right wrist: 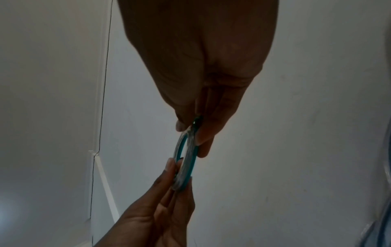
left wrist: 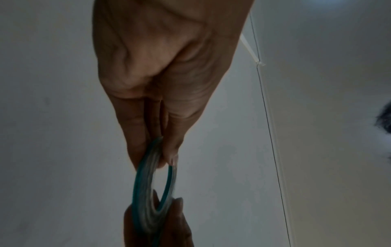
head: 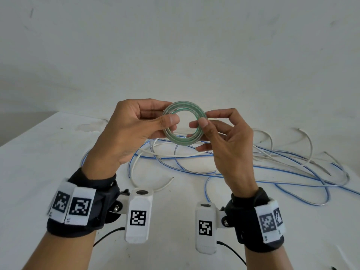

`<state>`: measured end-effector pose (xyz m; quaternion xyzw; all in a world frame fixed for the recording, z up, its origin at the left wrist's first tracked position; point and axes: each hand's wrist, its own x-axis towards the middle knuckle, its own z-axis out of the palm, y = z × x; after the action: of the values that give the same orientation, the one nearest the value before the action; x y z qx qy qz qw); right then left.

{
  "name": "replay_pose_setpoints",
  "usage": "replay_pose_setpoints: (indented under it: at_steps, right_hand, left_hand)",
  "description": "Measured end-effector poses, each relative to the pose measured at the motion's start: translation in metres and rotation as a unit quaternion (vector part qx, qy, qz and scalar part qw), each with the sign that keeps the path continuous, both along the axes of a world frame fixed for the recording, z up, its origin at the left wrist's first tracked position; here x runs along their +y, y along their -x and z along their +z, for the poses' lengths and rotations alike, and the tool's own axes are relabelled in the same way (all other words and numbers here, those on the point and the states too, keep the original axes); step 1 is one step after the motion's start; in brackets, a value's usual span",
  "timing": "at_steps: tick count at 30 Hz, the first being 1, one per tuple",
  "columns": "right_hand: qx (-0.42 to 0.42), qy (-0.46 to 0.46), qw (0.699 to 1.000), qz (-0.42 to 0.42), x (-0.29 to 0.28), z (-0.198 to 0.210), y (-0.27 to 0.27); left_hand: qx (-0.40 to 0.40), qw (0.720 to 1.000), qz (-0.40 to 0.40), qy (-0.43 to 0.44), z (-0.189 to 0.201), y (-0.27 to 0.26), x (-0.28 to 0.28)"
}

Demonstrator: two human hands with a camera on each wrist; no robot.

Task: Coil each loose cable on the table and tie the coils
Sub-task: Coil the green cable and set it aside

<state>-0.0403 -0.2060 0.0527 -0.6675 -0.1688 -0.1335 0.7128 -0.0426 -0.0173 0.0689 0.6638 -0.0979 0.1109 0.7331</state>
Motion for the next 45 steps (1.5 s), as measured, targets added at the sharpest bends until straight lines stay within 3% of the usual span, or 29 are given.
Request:
replay_pose_setpoints:
  at_steps: [6, 14, 21, 30, 35, 39, 45]
  right_hand:
    - [-0.011, -0.041, 0.998, 0.048, 0.008, 0.001, 0.004]
    - [-0.024, -0.116, 0.993, -0.014, 0.021, -0.003, 0.007]
    - [-0.013, -0.039, 0.999, 0.021, -0.006, 0.002, -0.001]
    - [-0.016, 0.125, 0.99, 0.066, -0.024, -0.006, -0.01]
    - [-0.038, 0.121, 0.99, 0.066, -0.025, -0.006, -0.01]
    - [-0.046, 0.123, 0.989, 0.068, -0.026, -0.004, -0.009]
    - [-0.044, 0.146, 0.986, 0.063, -0.02, -0.008, -0.009]
  left_hand:
    - [-0.01, 0.996, 0.037, 0.082, 0.001, -0.001, -0.003]
    - [-0.016, 0.993, 0.047, 0.106, 0.0, -0.002, -0.012]
    - [-0.003, 0.999, 0.006, 0.046, -0.002, -0.003, -0.002]
    - [0.072, 0.987, -0.093, -0.111, -0.004, 0.002, -0.007]
    - [0.1, 0.979, -0.155, -0.09, -0.014, -0.001, -0.025]
    - [0.126, 0.98, -0.136, -0.073, -0.011, -0.003, -0.033]
    - [0.133, 0.978, -0.102, -0.124, -0.017, -0.012, -0.03]
